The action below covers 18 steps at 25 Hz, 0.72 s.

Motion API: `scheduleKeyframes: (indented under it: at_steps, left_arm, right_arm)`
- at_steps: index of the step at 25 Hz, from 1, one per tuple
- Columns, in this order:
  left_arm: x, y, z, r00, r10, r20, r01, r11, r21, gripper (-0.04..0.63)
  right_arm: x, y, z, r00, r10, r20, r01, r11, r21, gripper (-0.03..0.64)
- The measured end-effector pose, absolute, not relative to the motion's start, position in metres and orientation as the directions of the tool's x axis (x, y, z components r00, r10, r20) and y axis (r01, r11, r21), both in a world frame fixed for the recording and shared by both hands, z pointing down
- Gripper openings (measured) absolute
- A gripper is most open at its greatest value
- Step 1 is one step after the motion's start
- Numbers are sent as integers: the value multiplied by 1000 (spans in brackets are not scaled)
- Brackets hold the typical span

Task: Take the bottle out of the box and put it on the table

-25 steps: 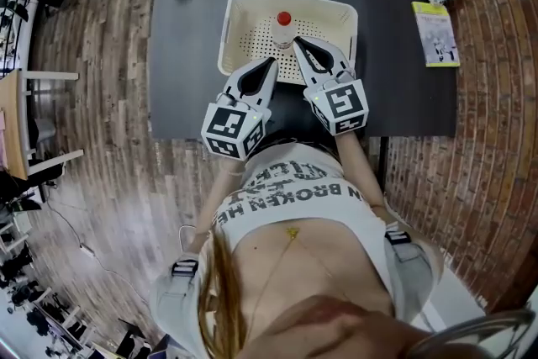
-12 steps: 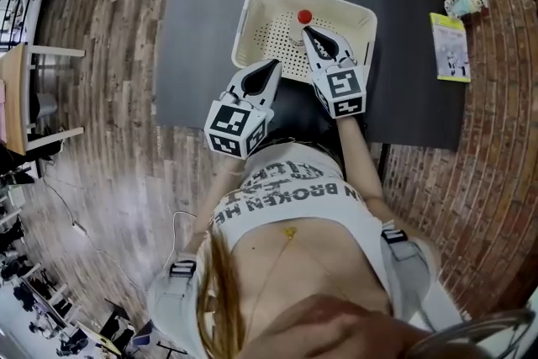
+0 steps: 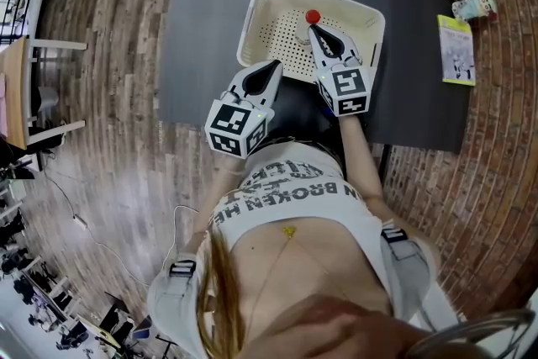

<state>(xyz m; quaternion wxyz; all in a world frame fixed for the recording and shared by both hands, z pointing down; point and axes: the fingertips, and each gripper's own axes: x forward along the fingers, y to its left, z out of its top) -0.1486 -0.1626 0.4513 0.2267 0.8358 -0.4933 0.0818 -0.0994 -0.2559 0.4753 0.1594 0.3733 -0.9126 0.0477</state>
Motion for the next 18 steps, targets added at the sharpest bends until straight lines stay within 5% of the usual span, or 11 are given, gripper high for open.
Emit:
scheduleKeyframes:
  at_steps: [4, 7, 11, 18]
  left_arm:
    - [-151, -165, 455, 503, -783, 365, -860, -410, 305, 3]
    - [-149, -167, 457, 505, -782, 365, -858, -410, 308, 3]
    - [-147, -168, 458, 508, -780, 365, -856, -410, 315, 2]
    - [-153, -167, 465, 503, -776, 380, -857, -391, 336, 3]
  right_arm:
    - [-100, -260, 463, -673, -696, 250, -711, 702, 41, 19]
    - [-97, -269, 466, -658, -710, 252, -726, 686, 38, 132]
    - [-99, -280, 480, -649, -702, 295, -729, 684, 24, 180]
    - [-108, -291, 500, -656, -672, 342, -719, 695, -12, 184]
